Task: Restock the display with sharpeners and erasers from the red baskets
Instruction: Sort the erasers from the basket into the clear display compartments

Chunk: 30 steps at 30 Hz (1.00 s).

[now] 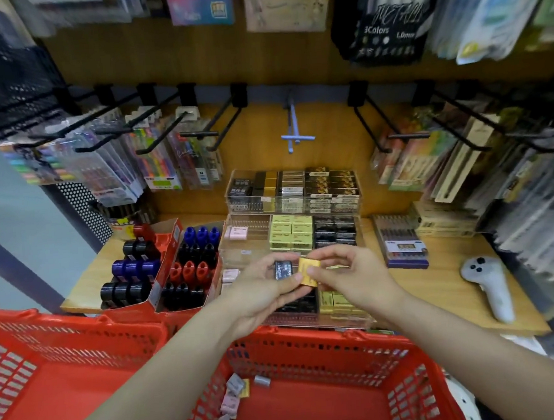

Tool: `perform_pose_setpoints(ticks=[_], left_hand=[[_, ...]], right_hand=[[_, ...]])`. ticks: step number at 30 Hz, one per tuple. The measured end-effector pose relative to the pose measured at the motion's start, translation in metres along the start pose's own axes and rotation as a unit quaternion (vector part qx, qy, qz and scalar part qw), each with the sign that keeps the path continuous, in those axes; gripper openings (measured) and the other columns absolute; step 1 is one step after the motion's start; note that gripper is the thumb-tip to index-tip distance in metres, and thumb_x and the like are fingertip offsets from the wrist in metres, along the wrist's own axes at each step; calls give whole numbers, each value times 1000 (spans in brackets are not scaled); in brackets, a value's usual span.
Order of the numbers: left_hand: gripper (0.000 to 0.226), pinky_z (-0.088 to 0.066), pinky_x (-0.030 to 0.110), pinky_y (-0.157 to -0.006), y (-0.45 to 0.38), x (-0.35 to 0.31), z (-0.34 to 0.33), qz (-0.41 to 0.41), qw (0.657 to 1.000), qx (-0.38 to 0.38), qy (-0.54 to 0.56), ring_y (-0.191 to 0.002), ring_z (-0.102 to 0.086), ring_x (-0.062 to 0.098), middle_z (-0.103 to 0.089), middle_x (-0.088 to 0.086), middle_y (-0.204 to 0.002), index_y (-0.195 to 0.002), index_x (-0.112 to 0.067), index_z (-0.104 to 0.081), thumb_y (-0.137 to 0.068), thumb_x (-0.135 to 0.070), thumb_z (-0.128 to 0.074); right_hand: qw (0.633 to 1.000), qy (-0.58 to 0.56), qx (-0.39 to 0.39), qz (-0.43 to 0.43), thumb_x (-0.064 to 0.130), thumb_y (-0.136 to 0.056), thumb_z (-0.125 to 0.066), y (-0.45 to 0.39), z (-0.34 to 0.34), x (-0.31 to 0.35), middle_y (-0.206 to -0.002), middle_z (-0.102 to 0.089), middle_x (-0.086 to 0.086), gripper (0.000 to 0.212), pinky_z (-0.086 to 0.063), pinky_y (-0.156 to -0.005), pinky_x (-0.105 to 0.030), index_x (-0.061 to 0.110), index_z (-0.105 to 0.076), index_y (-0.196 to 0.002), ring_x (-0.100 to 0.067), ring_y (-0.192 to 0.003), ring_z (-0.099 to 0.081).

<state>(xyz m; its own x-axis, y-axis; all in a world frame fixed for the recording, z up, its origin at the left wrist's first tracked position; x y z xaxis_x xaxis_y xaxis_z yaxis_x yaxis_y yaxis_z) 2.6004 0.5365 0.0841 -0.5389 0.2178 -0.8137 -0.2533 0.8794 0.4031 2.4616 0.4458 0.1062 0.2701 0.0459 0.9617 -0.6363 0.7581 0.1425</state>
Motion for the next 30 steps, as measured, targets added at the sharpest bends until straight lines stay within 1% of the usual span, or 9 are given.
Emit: perform_pose_setpoints(ticks=[3,7,11,14,17,22,25,27,30], left_hand=[[38,-58,39,-90,0,-3,-1,-6,999,-7,34,-108,-68,28,-66,22,-120,-125,-5,-57,-93,14,-51],[34,-51,46,-99,3,-7,4,-22,1000,-19,-6,-119,-61,16,-71,3,-120,-128,-18,-49,-99,-1,-49],[23,-41,33,-98,2,-3,0,-29,994,-52,-87,-118,-56,14,-71,-10,-119,-121,-18,-61,-101,-13,-51],[21,-52,27,-84,-1,-2,-10,-34,997,-62,-17,-107,-64,18,-74,3,-112,-113,-10,-68,-94,-4,-59],[22,-59,30,-67,-7,-1,-25,-18,994,-93,49,-102,-69,26,-72,14,-111,-110,-9,-67,-89,-1,-65],[17,-59,29,-62,-22,4,-51,10,991,-91,97,-76,-73,16,-76,7,-83,-103,-11,-64,-88,-3,-67],[33,-59,29,-79,-31,2,-52,-27,996,-88,1,-94,-72,18,-74,8,-102,-117,-8,-63,-86,-12,-73],[45,-52,28,-92,-39,-5,-43,-114,939,-113,-306,-111,-62,13,-63,-2,-124,-129,-18,-58,-87,-25,-73],[63,-19,35,-117,-52,-10,-31,-224,736,-86,-633,-145,-23,15,-27,-8,-157,-148,-31,-36,-92,-43,-62]], right_hand=[[996,-62,-45,-54,9,-89,-70,-2,3,-1,-105,-68,-8,16,-61,-78,-37,18,-71,-102,-19,-91,-70],[958,-227,-54,-166,5,-97,-57,-4,4,-4,-106,-66,-14,15,-60,-66,-30,10,-67,-107,-26,-94,-69],[954,-204,-3,-220,24,-89,-71,1,6,-11,-81,-60,-3,21,-50,-54,-25,12,-66,-105,-17,-72,-55],[993,26,-2,-119,46,-69,-83,3,9,-13,-85,-59,9,38,-48,-54,-17,28,-68,-99,-5,-69,-54],[980,180,-42,78,50,-63,-85,5,13,-8,-90,-61,16,43,-43,-65,-9,38,-64,-99,4,-83,-58],[944,254,-106,180,39,-72,-84,0,32,-8,-95,-61,24,30,-36,-78,1,37,-69,-98,12,-93,-55],[917,333,-81,206,38,-81,-76,-11,45,-13,-103,-62,16,33,-37,-85,-5,26,-70,-111,3,-97,-57],[901,381,-95,185,35,-86,-72,-25,60,-16,-112,-65,4,35,-43,-91,-20,20,-68,-118,-10,-105,-59],[899,411,-115,96,32,-90,-68,-47,82,-21,-124,-61,-5,36,-42,-99,-32,19,-65,-124,-20,-114,-57]])
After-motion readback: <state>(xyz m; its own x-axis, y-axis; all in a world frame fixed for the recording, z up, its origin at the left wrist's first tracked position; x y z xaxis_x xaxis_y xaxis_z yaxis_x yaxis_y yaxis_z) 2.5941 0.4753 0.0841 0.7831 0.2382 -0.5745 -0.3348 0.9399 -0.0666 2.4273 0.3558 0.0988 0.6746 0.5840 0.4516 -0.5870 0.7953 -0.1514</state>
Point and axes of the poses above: each hand's wrist, its own y-axis away from the middle knuckle, its own z-axis out of the back of the hand, x = y × z, the point moved 2 cm from there along -y, towards the middle knuckle
